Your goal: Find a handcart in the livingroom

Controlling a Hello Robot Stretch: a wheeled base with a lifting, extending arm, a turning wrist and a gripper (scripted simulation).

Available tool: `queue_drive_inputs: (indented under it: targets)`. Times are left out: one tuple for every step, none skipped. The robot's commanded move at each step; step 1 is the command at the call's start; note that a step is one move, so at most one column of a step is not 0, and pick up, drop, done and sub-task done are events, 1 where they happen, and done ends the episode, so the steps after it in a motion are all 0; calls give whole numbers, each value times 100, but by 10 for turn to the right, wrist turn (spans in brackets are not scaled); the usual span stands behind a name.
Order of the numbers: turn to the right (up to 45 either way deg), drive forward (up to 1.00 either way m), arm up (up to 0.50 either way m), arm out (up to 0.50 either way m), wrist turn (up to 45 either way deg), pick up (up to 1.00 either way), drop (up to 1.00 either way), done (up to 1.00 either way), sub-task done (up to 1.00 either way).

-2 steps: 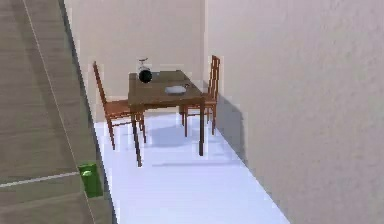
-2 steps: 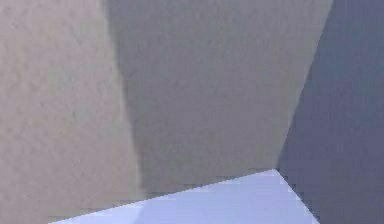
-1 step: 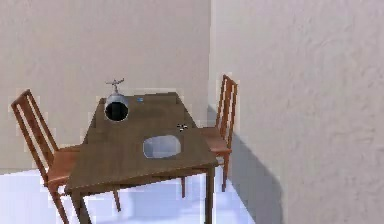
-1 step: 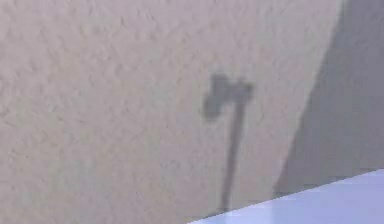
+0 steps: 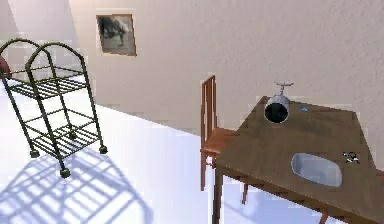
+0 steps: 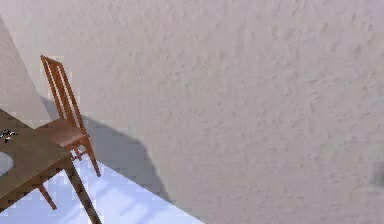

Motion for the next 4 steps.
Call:
queue_drive_inputs:
  targets:
    - [-120,0,0,0,0,0,0,0,0]
    - [0,40,0,0,0,0,0,0,0]
    - [-390,0,0,0,0,0,0,0,0]
    - [0,100,0,0,0,0,0,0,0]
